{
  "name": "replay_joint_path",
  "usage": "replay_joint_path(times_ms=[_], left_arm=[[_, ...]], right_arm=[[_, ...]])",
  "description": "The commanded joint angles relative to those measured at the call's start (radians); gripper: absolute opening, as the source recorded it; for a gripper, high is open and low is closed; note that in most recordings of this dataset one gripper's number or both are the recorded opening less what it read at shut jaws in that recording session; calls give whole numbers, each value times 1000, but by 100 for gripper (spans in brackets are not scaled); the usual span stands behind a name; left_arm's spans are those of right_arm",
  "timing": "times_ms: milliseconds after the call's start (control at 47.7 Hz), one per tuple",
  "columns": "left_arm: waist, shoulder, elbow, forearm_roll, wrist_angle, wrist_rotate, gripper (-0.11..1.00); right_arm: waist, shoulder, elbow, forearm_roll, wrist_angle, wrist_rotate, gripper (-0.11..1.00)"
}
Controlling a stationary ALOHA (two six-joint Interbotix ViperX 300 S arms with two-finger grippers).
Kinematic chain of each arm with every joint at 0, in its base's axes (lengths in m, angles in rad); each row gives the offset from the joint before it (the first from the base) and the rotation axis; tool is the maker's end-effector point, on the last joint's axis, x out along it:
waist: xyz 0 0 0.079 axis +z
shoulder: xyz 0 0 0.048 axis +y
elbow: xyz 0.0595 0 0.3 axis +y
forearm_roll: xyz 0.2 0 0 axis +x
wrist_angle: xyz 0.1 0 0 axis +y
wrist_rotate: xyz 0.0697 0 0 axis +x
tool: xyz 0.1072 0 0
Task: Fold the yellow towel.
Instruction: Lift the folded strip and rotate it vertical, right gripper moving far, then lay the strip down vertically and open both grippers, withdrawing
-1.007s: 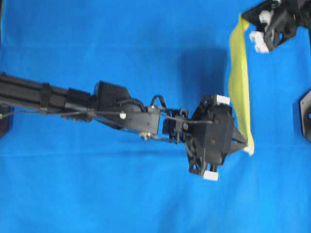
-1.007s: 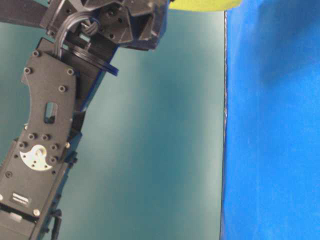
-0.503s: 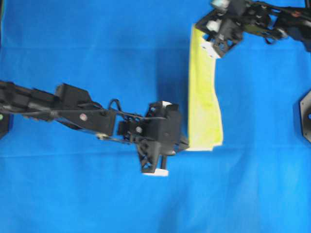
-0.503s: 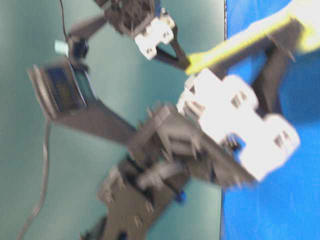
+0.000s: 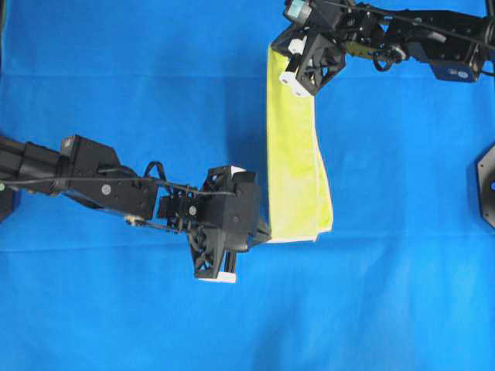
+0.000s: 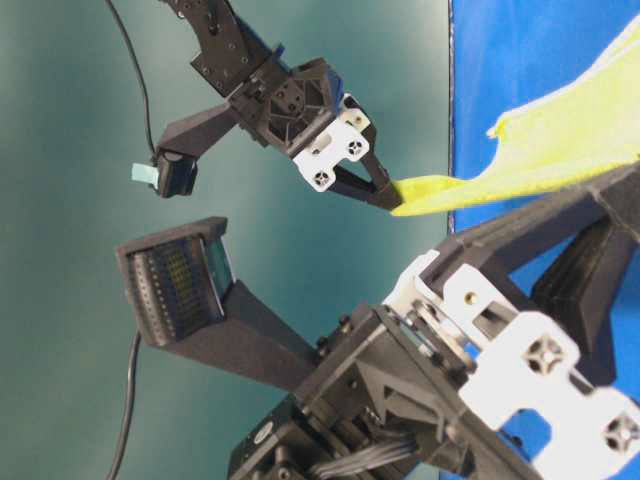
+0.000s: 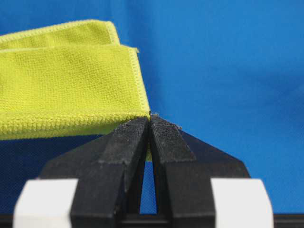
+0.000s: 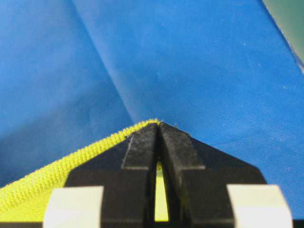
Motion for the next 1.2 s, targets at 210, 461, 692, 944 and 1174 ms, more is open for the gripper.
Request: replay_joint_path(times_ms=[210,461,692,944,1174], left_arm=[[-3,-40,-6,-2,37,9,1],[11,-84,21,-2,64,9,7],[9,-110,26,-2,89,12,74],[11,-184,23,-2,221,9,75],[51,-347,67,0,293,14,74]], right_arm=[[-6,-5,-17,5,-14,17,1],[-8,-5,-17,8,-14,43,29],[2,-12,-17,-5,-11,38,62],[3,-109,5,-6,40,40,61],[11,-278,100,-6,31,40,61]])
